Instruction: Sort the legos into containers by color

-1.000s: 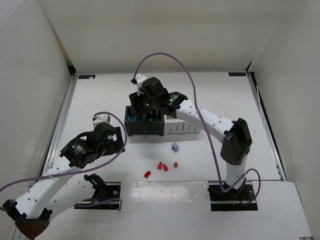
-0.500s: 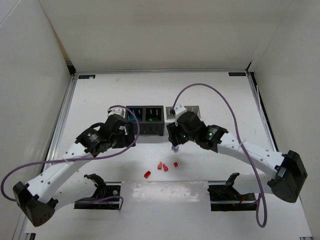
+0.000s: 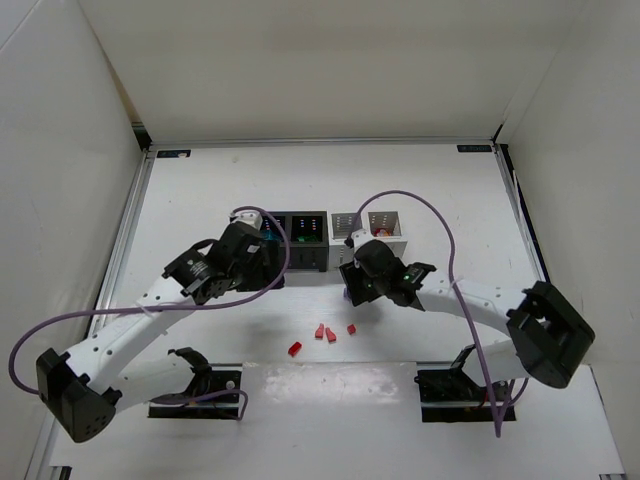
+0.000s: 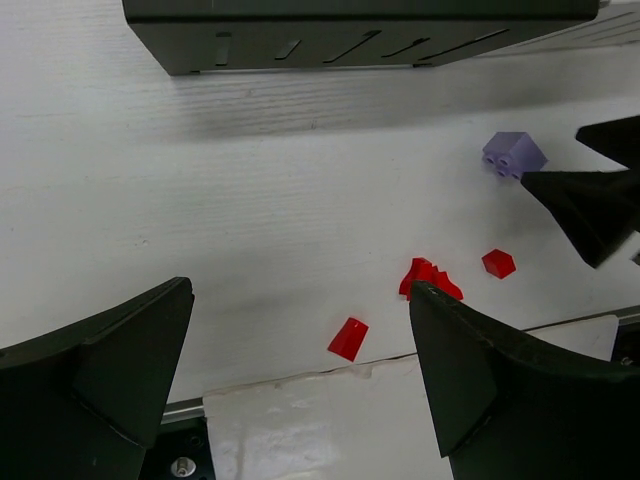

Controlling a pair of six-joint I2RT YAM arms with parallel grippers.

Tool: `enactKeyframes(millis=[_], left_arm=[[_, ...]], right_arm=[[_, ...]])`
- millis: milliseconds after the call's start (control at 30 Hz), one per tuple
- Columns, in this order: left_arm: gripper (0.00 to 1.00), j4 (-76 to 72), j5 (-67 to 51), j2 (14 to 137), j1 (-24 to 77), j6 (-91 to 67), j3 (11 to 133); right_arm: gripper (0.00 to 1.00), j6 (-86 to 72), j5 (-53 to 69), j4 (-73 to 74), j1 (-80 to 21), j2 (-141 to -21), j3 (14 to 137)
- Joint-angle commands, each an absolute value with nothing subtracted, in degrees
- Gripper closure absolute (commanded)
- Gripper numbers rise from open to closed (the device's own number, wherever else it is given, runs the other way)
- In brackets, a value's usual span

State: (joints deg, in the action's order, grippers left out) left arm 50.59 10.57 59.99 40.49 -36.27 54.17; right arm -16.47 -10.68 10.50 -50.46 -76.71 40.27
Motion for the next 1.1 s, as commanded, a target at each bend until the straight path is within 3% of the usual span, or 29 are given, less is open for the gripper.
enactKeyframes(millis=[0,200,333,433,567,633,667,733,900,1067], left_arm=[[0.00,51.06,11.42,56.25,40.87,-37.88,54.41],[0.00,53.34,13.35,53.00,41.13,-39.72,53.26],[0.00,54.40,13.97,52.21,41.13,-40.17,53.26],[0.00,54.67,14.15,52.38,41.13,-40.25,53.52],[0.00,54.58,13.97,52.82,41.13,-40.25,53.61],[0.00,54.67,13.71,53.17,41.13,-40.25,53.88],[0.00,54.75,13.62,53.35,41.13,-39.99,53.96],[0.00,54.75,13.27,53.87,41.05,-39.82,54.05],[0.00,55.64,13.27,53.27,41.22,-40.17,53.88],[0.00,56.33,13.53,53.00,41.22,-40.17,53.88]], right_arm=[[0.36,-14.68,-9.41,2.74,-49.31,-79.79,39.46],[0.38,-12.92,-7.64,-1.30,-48.95,-83.76,40.08],[0.47,-12.22,-7.21,-2.20,-49.39,-85.69,40.52],[0.61,-12.57,-7.29,-2.72,-50.01,-85.87,40.17],[0.67,-13.01,-8.00,-4.56,-50.97,-85.52,39.20],[0.76,-13.18,-8.79,-4.92,-51.33,-85.69,39.20],[0.76,-13.10,-8.88,-4.83,-51.42,-85.87,39.20],[0.61,-12.75,-9.49,-4.75,-51.68,-86.22,39.55],[0.44,-13.27,-12.83,-4.13,-52.73,-86.31,40.25],[0.40,-16.08,-15.55,-5.45,-54.05,-88.85,42.36]])
